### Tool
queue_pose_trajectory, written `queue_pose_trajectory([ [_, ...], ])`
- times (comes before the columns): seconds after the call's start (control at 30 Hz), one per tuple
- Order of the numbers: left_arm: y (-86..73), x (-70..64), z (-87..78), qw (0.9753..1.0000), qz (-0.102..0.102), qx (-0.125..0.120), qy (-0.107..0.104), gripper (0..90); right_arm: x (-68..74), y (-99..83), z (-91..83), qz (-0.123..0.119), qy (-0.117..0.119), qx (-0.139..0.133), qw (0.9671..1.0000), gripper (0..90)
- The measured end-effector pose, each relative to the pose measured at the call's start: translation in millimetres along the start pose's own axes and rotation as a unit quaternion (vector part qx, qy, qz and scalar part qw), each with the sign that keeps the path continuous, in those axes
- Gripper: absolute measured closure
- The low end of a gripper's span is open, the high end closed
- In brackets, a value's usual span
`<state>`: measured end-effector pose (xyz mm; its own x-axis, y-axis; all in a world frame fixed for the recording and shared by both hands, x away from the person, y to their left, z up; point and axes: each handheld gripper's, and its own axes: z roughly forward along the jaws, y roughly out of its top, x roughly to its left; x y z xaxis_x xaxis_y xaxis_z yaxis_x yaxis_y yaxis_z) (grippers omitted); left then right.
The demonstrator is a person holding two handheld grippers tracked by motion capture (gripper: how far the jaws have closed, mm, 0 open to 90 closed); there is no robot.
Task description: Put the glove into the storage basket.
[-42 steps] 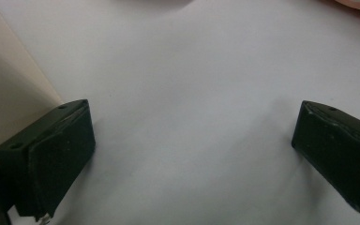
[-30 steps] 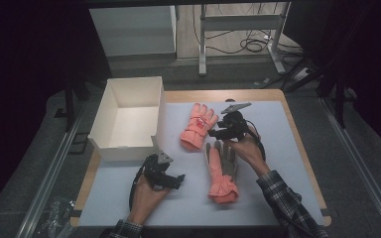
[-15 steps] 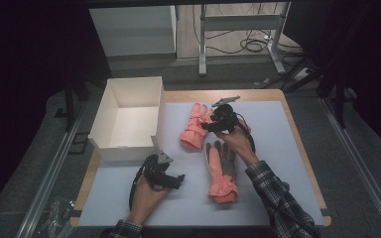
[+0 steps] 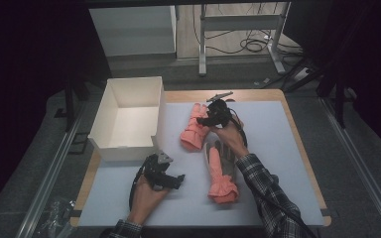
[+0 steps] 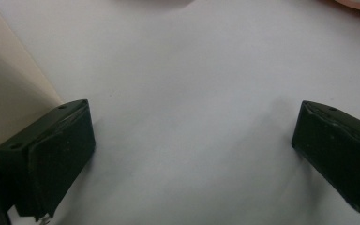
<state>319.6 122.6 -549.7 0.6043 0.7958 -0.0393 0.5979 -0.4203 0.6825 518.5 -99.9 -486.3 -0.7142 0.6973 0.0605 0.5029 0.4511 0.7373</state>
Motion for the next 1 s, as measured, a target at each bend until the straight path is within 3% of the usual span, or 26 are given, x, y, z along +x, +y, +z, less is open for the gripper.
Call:
queue_pose_trajectory([
  [0.3,0.1,0.0,0.0,1.0,0.0,0.0,0.0,0.0,3.2,-1.2,20.9,-0.015,-0.009,0.028,0.9995,38.3],
  [0.4,0.1,0.1,0.0,1.0,0.0,0.0,0.0,0.0,0.6,-3.9,27.3,-0.013,-0.004,0.038,0.9992,41.6],
  [0.57,0.1,0.1,0.1,1.0,0.0,0.0,0.0,0.0,-2.9,-5.9,29.0,0.004,0.023,0.044,0.9988,65.2],
  [0.73,0.1,0.1,0.0,1.0,0.0,0.0,0.0,0.0,2.3,-5.8,26.1,0.009,0.014,0.047,0.9988,81.8],
  [0.83,0.1,0.1,0.0,1.0,0.001,0.0,0.0,0.0,6.1,-5.0,23.2,0.004,0.003,0.048,0.9988,84.5],
  [1.0,0.0,0.0,0.1,1.0,0.0,0.0,0.0,0.0,6.1,-1.4,14.0,0.001,0.007,0.043,0.999,85.1],
])
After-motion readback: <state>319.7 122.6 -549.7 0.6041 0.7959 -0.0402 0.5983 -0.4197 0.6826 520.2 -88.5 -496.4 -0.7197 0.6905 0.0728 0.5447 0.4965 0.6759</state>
